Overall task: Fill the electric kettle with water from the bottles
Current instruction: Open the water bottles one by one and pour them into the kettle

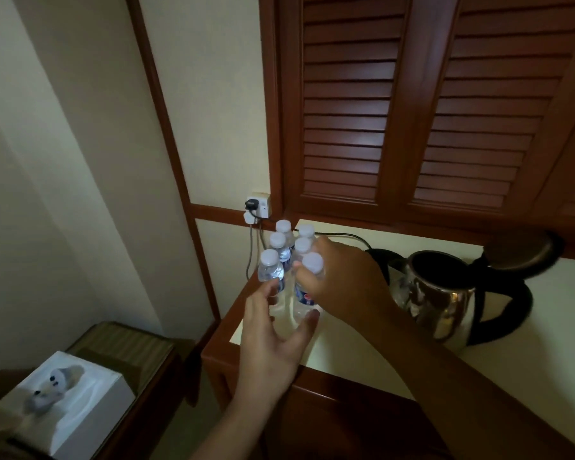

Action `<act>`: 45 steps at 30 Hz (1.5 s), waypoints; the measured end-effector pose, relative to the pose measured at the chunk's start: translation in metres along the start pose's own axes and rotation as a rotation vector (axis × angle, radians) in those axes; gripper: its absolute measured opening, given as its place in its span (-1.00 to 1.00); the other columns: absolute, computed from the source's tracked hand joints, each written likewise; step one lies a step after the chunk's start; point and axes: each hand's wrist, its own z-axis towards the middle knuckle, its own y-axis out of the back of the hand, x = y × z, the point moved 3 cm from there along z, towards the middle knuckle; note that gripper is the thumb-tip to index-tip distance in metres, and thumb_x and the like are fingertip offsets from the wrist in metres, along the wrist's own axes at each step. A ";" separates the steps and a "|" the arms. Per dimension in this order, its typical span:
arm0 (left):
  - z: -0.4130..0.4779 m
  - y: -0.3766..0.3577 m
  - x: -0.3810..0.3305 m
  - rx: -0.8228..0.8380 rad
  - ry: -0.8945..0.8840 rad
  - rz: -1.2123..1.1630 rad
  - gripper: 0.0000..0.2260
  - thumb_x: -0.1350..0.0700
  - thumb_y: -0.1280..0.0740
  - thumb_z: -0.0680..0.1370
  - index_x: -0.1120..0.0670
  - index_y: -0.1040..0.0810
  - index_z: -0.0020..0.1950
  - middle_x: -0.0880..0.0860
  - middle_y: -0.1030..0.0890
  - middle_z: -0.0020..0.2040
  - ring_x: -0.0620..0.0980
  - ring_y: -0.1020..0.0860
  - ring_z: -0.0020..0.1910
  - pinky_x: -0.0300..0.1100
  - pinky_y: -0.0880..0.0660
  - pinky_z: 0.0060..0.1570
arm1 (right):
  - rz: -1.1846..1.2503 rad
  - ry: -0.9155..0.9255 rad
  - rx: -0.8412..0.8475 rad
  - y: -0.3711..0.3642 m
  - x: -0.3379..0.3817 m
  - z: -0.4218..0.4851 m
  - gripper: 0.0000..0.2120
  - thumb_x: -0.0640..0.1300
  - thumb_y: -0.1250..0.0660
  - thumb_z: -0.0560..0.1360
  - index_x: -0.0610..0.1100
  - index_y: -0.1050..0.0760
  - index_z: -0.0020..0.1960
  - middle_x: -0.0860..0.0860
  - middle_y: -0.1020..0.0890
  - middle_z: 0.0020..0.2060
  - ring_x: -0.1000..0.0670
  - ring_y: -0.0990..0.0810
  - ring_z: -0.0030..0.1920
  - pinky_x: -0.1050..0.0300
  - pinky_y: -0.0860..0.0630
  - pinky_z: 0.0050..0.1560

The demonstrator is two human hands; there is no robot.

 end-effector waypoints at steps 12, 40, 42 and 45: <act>-0.004 -0.064 -0.053 0.168 -0.168 -0.229 -0.61 -0.15 -0.52 0.46 -0.37 -0.47 0.22 -0.31 -0.64 0.14 -0.25 -0.63 0.13 -0.38 -0.55 0.01 | -0.218 0.056 -0.204 0.111 -0.007 -0.034 -0.45 0.46 -0.14 0.51 0.03 -0.26 -0.37 0.11 -0.34 -0.52 0.13 -0.29 -0.49 0.19 -0.24 -0.38; -0.026 -0.123 -0.081 0.759 -0.038 -0.528 -0.62 -0.02 -0.53 0.42 0.04 -0.67 0.21 -0.03 -0.75 0.03 -0.06 -0.71 0.03 -0.29 -0.59 -0.03 | 0.087 0.055 0.085 0.180 -0.068 -0.111 -0.76 -0.15 -0.43 0.57 0.07 -0.64 0.20 0.19 -0.67 0.13 0.16 -0.61 0.15 0.18 -0.56 0.18; -0.029 -0.128 -0.079 0.764 -0.011 -0.518 -0.64 0.09 -0.59 0.46 0.06 -0.67 0.23 -0.02 -0.76 0.06 -0.04 -0.72 0.06 -0.26 -0.60 -0.01 | 0.115 0.053 -0.009 0.185 -0.071 -0.120 -0.70 -0.19 -0.43 0.57 0.09 -0.61 0.25 0.23 -0.64 0.17 0.20 -0.58 0.21 0.29 -0.50 0.22; -0.033 -0.133 -0.073 0.728 0.017 -0.501 -0.73 0.23 -0.52 0.52 0.05 -0.68 0.20 0.02 -0.75 0.04 -0.04 -0.72 0.03 -0.20 -0.63 0.01 | 0.274 -0.050 -0.183 0.177 -0.090 -0.142 -0.68 -0.24 -0.37 0.60 0.07 -0.58 0.27 0.21 -0.61 0.22 0.20 -0.55 0.27 0.36 -0.46 0.26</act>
